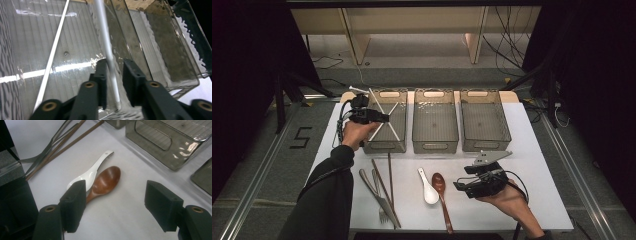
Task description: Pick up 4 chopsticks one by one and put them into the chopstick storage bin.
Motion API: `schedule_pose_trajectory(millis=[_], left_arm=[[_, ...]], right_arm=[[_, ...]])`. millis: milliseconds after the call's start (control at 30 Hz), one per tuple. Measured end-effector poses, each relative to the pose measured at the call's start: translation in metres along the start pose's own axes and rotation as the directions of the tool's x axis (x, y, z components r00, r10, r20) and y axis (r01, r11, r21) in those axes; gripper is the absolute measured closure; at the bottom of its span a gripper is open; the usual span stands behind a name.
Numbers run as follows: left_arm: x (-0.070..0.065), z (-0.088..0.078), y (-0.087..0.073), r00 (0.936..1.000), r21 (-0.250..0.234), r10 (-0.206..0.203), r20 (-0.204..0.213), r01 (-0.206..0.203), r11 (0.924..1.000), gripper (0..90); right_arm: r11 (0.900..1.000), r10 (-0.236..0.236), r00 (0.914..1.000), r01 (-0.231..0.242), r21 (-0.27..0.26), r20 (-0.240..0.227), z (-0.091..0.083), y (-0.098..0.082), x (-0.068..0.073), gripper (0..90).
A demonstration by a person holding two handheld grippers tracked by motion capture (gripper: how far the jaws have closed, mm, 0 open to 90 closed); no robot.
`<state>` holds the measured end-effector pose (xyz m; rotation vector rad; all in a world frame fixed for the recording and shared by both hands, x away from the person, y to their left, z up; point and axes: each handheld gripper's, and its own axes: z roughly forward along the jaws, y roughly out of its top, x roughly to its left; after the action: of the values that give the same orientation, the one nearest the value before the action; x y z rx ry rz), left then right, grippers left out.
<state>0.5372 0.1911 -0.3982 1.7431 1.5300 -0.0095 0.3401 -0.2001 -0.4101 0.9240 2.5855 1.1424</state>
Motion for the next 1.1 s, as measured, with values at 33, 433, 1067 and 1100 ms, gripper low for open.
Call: schedule_pose_trajectory(millis=[33,433,1067,1100], left_arm=[[0.000,0.001,0.000,1.0000,0.001,-0.004,-0.003,0.004,1.0000,63.8],[-0.010,-0.011,0.000,0.9992,-0.004,0.033,0.024,-0.033,0.9995,42.2],[-0.041,-0.061,-0.056,0.9871,0.013,0.157,0.031,-0.158,0.9874,22.5],[-0.042,-0.060,-0.060,0.9864,0.018,0.162,0.029,-0.163,0.9865,22.0]], right_arm=[[1.000,0.004,1.0000,-0.004,0.000,0.000,0.000,0.000,0.000,34.7],[1.000,0.006,1.0000,-0.006,-0.002,0.003,-0.001,-0.001,-0.001,34.7],[1.000,0.019,0.9997,-0.019,0.004,0.015,-0.002,-0.004,0.001,34.4],[1.000,0.020,0.9997,-0.020,0.002,0.016,-0.002,-0.004,0.001,34.3]])
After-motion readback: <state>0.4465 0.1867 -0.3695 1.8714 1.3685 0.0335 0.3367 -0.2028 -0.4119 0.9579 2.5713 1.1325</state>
